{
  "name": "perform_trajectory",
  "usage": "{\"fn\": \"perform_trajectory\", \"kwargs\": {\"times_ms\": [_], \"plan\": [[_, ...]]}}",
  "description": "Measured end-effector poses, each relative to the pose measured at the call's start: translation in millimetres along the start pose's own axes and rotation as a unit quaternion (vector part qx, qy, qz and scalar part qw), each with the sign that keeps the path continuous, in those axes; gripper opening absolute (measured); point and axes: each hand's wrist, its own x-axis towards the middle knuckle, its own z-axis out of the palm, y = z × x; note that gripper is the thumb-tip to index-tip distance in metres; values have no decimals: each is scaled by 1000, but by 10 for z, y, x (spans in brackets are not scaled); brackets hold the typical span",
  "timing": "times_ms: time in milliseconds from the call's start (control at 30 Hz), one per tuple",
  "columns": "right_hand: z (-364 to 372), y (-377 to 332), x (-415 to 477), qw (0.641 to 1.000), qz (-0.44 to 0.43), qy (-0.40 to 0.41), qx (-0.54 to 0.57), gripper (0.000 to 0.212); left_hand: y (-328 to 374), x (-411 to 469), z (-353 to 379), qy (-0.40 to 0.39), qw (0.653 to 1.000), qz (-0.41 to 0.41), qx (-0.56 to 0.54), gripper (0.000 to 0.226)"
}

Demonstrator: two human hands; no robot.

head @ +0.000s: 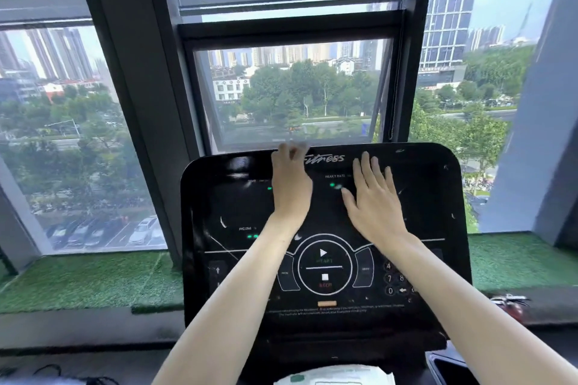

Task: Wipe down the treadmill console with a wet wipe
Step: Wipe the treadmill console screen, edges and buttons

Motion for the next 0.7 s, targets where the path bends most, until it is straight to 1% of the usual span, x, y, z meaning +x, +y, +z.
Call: {"fn": "perform_trajectory", "kwargs": {"times_ms": [33,67,100,133,167,200,233,267,300,367,400,433,500,533,567,600,633,667,700], "plan": [[-6,2,-3,1000,-3,-2,-7,60,19,-36,29,-34,997,75,3,65],[-18,9,0,1000,-7,-6,-10,60,4,-36,33,-56,992,110,-4,66],[-32,22,0,1000,-10,-15,-12,61,-37,-10,27,-57,994,96,-15,65],[-46,36,-1,1000,-13,-24,-13,61,-94,18,22,-35,998,40,-27,64],[-60,45,-3,999,-15,-31,-15,61,-130,32,7,1,999,-35,-37,62],[-68,48,-7,999,-17,-32,-17,62,-131,29,-3,33,994,-99,-44,60],[-71,46,-9,999,-18,-32,-17,62,-75,14,-5,44,990,-126,-45,61],[-71,42,-11,999,-17,-31,-16,62,10,-8,13,34,994,-103,-32,62],[-68,42,-11,999,-17,-31,-15,62,94,-45,50,10,999,-40,-18,65],[-61,60,-11,999,-20,-32,-16,61,149,-89,94,-44,994,100,-7,68],[-60,74,-12,999,-26,-30,-20,61,114,-58,100,-56,992,112,-8,67],[-57,93,-17,999,-33,-27,-25,61,52,-9,118,-43,996,72,-21,66],[-55,122,-24,998,-44,-25,-31,61,-28,60,124,32,995,-76,-64,65],[-49,133,-30,998,-47,-25,-30,60,14,55,129,53,990,-113,-61,65],[-46,144,-34,998,-51,-24,-27,60,111,34,140,47,993,-101,-42,65],[-41,158,-36,998,-55,-23,-27,60,209,3,173,20,999,-44,-23,66],[-43,174,-34,998,-60,-23,-29,60,276,-34,216,-10,999,33,-9,66],[-50,190,-28,997,-67,-24,-30,60,297,-36,235,-38,995,92,-2,64],[-61,210,-24,997,-74,-27,-28,60,276,7,228,-54,992,116,3,61]]}}
